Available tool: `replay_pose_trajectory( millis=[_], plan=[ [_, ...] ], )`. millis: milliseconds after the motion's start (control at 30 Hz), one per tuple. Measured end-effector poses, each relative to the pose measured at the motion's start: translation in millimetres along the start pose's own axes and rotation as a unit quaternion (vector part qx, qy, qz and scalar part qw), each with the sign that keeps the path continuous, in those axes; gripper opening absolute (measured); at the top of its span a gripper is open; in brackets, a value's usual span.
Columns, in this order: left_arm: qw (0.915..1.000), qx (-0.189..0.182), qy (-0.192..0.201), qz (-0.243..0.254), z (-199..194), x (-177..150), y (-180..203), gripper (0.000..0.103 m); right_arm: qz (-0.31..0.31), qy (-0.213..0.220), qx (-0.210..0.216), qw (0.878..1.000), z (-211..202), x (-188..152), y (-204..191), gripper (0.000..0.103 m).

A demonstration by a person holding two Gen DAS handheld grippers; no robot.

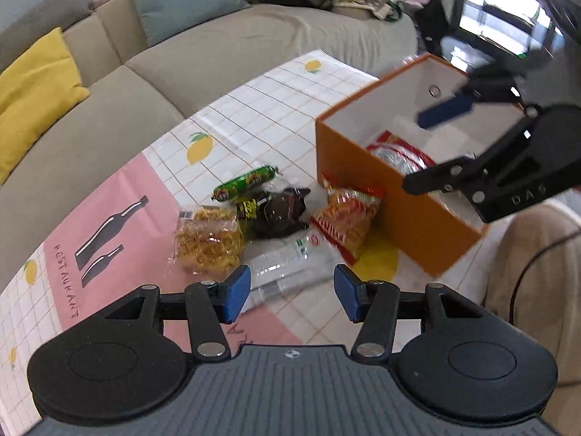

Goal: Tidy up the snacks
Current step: 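Grasp the orange chip bag with the right tool while the left tool reaches the white sachets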

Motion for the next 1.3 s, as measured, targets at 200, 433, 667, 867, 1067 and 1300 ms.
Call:
replay_pose_trajectory(
  millis=[200,433,667,867,1067,1300],
  plan=[
    [0.9981,-0.016,-0.019,0.057,16.1,-7.7,-2.9,0.065,-0.116,0.003,0.028,0.993,11.7,10.9,-33.5,0.066],
    [0.993,-0.025,-0.046,0.105,59.5,-4.5,-2.3,0.068,-0.223,-0.035,0.038,0.974,39.2,14.7,-61.6,0.063],
    [0.9846,-0.031,-0.081,0.152,107.8,-8.6,-3.1,0.071,-0.332,-0.041,0.041,0.941,62.9,8.6,-77.7,0.063],
    [0.9765,-0.045,-0.09,0.19,130.0,-15.5,-8.4,0.074,-0.356,-0.082,0.039,0.93,91.1,4.9,-70.7,0.063],
    [0.9725,-0.055,-0.099,0.204,154.2,-12.9,-14.0,0.083,-0.389,-0.093,0.047,0.915,101.8,-6.2,-72.5,0.06],
    [0.98,-0.084,-0.095,0.153,165.1,-5.0,-22.9,0.091,-0.376,-0.081,0.039,0.922,103.7,-5.4,-68.8,0.039]
  ],
)
Point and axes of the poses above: each gripper's, at about its wrist camera, not at the fingertips, and z roughly the way its jaws point, y to its right, x to its top, the point moved 5 cm from there along z, roughly the way its jaws point, and after that the axes turned 12 degrees about -x, right-handed, at the moved point
